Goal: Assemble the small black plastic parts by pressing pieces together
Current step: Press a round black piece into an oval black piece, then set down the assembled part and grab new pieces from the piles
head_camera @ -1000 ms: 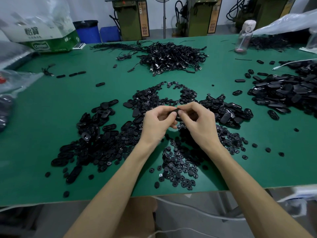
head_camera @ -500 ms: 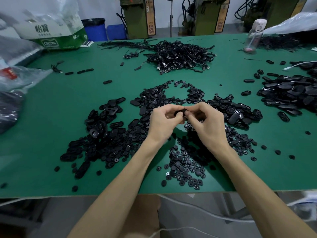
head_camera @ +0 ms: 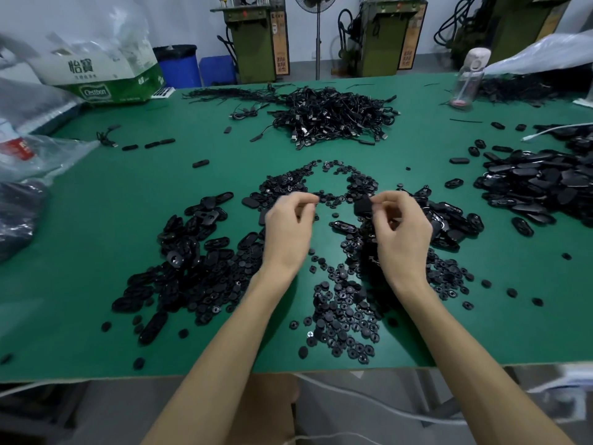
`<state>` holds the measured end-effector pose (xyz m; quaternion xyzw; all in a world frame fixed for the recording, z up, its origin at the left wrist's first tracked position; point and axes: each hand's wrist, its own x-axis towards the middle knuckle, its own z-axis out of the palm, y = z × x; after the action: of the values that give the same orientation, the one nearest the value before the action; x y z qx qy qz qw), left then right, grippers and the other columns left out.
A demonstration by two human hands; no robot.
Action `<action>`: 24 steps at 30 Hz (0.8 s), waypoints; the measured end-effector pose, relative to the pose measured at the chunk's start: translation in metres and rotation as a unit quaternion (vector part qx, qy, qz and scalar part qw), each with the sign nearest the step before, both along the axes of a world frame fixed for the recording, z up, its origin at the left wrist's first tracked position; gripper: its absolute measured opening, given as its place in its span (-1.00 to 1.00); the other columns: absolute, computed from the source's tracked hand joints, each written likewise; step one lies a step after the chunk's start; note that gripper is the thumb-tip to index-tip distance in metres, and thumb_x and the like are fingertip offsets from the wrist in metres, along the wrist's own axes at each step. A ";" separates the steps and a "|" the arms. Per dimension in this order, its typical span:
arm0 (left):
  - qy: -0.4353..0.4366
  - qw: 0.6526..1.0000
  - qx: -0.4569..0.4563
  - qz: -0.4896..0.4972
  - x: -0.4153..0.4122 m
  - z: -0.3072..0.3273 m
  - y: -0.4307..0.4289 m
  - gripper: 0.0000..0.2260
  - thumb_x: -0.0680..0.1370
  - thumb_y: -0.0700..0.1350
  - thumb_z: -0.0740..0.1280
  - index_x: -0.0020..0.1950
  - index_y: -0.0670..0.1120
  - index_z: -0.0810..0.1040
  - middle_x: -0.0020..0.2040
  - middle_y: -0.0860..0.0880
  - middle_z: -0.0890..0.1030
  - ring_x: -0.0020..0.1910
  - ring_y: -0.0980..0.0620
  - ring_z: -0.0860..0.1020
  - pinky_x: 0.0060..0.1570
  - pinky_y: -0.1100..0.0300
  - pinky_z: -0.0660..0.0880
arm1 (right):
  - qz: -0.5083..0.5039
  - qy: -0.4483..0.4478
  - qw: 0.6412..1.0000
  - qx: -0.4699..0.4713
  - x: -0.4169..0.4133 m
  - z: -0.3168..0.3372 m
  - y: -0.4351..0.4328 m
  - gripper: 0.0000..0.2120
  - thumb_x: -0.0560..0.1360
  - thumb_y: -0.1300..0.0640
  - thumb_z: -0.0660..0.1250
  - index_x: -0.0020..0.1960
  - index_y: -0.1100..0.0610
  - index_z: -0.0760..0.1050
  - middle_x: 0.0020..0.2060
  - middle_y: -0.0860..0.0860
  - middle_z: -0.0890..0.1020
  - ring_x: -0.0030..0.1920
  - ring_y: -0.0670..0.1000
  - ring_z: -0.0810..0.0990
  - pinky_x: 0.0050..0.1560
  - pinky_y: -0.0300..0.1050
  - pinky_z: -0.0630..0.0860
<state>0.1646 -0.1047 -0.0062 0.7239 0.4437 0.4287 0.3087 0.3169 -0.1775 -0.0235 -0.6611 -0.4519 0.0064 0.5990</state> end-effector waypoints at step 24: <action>0.402 0.889 0.075 0.208 -0.108 0.008 0.057 -0.85 0.65 -0.29 0.30 0.22 -0.26 0.52 0.15 -0.24 0.58 0.15 -0.23 0.52 0.17 -0.06 0.44 | 0.156 -0.356 0.899 -0.202 -0.014 -0.011 0.012 -0.61 0.68 -0.07 0.27 0.44 0.05 0.51 0.32 -0.02 0.55 0.37 0.09 0.37 0.35 0.09 0.36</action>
<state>0.0567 -0.0479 0.0021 0.7462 0.6369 0.1880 -0.0477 0.3024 -0.1655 -0.0344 -0.6473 -0.7211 -0.0445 0.2429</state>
